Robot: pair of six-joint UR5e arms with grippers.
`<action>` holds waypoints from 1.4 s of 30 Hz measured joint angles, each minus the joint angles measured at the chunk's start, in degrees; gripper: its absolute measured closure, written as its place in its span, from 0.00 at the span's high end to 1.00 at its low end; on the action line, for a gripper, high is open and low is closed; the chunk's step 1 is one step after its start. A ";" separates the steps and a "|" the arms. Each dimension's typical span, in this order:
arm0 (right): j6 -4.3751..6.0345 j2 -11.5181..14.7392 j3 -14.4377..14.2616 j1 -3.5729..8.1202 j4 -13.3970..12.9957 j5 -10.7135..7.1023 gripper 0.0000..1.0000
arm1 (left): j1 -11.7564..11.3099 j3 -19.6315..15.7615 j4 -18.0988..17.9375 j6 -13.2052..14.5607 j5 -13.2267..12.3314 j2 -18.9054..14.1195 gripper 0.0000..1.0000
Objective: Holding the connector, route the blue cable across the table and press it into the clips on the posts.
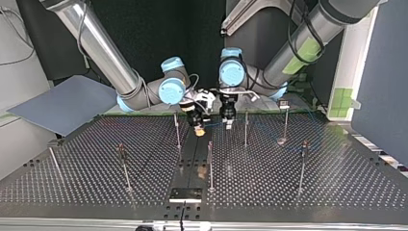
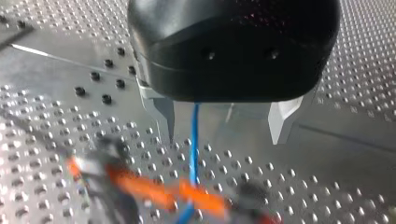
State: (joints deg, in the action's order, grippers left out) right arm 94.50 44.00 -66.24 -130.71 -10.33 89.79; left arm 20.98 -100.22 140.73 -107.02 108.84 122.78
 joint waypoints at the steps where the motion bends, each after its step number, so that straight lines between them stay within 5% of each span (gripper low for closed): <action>1: 0.00 0.00 0.00 0.04 -0.01 0.01 0.00 | -0.15 0.03 -0.25 0.03 0.40 0.25 1.00; 12: 0.00 0.00 0.00 0.22 -0.05 0.04 0.00 | -0.28 0.09 -0.61 1.04 1.65 0.63 1.00; 14: 0.00 0.00 0.00 0.23 -0.05 0.04 0.00 | -0.14 0.09 -0.61 1.47 1.70 0.61 0.74; 15: 0.00 0.00 0.00 0.23 -0.05 0.04 0.00 | -0.05 0.10 -0.58 1.82 1.76 0.61 0.74; 16: 0.00 0.00 0.00 0.23 -0.05 0.04 0.00 | 0.01 0.11 -0.55 2.10 1.86 0.62 0.47; 17: 0.00 0.00 0.00 0.23 -0.05 0.03 0.00 | 0.07 0.11 -0.51 2.38 2.02 0.62 0.31; 18: 0.00 0.00 0.00 0.23 -0.05 0.01 0.00 | 0.16 0.09 -0.43 2.75 2.35 0.62 0.31; 20: 0.00 0.00 -0.01 0.23 -0.02 -0.02 0.00 | 0.30 0.07 -0.29 3.25 2.98 0.60 0.00; 32: -0.39 0.30 0.00 0.23 0.21 -0.29 0.00 | 0.84 0.09 1.84 3.86 5.17 0.50 0.00; 42: 0.05 3.89 0.00 0.21 2.11 -1.76 0.00 | 2.00 0.05 5.63 3.45 8.12 -3.10 0.00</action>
State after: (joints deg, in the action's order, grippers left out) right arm 94.55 47.89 -66.24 -130.50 -8.22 88.03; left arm 22.98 -100.17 146.37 -103.57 116.96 119.68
